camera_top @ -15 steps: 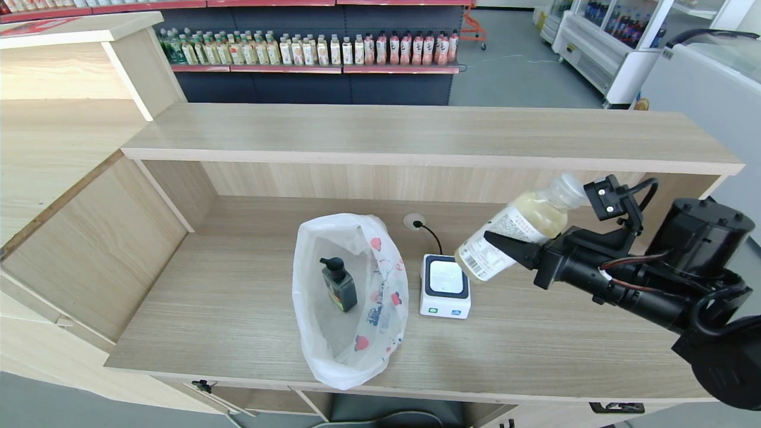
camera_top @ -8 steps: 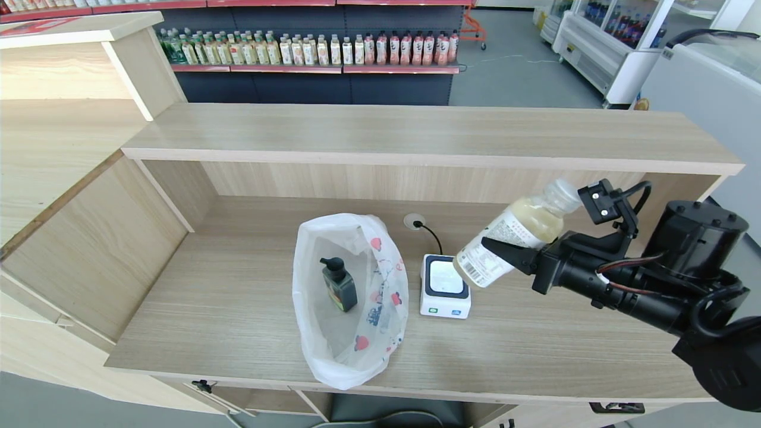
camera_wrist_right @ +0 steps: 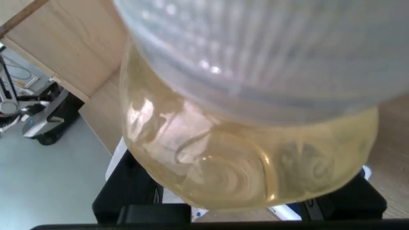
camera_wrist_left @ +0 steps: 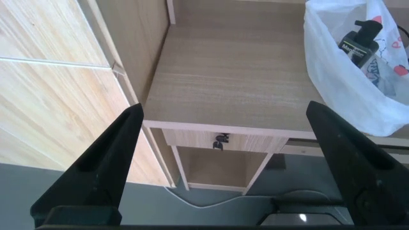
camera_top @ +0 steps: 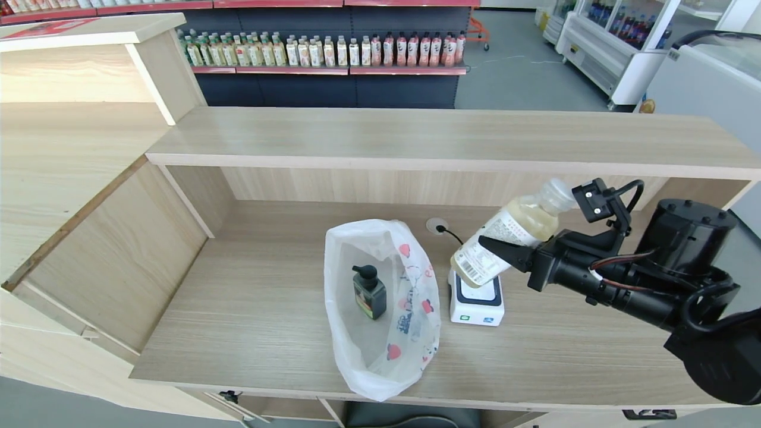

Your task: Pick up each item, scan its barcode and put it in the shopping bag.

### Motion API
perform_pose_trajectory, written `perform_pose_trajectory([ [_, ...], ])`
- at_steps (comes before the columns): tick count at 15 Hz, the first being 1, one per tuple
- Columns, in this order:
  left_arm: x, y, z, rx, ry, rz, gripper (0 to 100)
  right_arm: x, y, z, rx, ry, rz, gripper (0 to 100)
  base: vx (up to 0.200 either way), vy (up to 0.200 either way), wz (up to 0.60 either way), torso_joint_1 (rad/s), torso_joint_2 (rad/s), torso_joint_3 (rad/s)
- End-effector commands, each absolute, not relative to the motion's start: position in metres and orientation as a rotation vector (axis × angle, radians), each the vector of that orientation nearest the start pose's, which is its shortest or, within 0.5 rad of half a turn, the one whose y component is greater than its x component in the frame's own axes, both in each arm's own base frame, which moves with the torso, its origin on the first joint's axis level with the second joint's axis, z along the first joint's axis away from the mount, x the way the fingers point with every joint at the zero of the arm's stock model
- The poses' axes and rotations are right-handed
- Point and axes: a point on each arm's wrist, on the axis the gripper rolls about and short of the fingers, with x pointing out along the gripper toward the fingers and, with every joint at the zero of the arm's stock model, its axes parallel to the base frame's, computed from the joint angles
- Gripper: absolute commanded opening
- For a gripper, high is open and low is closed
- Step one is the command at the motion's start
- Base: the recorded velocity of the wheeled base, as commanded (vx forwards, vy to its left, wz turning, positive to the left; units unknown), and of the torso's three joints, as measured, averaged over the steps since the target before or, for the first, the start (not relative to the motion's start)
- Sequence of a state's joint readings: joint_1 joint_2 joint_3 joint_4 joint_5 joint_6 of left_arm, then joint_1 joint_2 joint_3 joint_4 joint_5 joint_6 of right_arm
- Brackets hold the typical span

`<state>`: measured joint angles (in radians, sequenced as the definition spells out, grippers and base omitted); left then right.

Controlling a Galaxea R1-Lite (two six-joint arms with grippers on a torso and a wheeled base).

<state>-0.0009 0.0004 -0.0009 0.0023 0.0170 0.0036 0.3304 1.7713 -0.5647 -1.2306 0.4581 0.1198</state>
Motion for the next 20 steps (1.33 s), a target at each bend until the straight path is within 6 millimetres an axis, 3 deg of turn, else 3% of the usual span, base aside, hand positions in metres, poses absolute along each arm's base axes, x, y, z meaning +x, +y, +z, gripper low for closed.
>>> perform_pose_trajectory([
  [1, -0.023, 0.0, 0.076, 0.003, 0.002, 0.017, 100, 0.285, 0.109, 0.152, 0.113, 0.043, 0.789, 0, 0.0, 0.0, 0.0, 0.0, 0.0, 0.0],
  [5, -0.023, 0.0, 0.076, 0.003, 0.002, 0.017, 100, 0.311, 0.117, 0.137, 0.081, 0.055, 0.787, 0, 0.0, 0.0, 0.0, 0.0, 0.0, 0.0],
  [9, -0.023, 0.0, 0.076, 0.003, 0.002, 0.017, 100, 0.319, 0.121, 0.122, 0.066, 0.089, 0.79, 0, 0.0, 0.0, 0.0, 0.0, 0.0, 0.0],
  [14, -0.023, 0.0, 0.076, 0.003, 0.002, 0.017, 100, 0.344, 0.133, 0.094, 0.048, 0.117, 0.805, 0, 0.0, 0.0, 0.0, 0.0, 0.0, 0.0],
  [20, -0.023, 0.0, 0.076, 0.003, 0.002, 0.017, 100, 0.369, 0.167, 0.064, 0.039, 0.129, 0.861, 0, 0.0, 0.0, 0.0, 0.0, 0.0, 0.0],
])
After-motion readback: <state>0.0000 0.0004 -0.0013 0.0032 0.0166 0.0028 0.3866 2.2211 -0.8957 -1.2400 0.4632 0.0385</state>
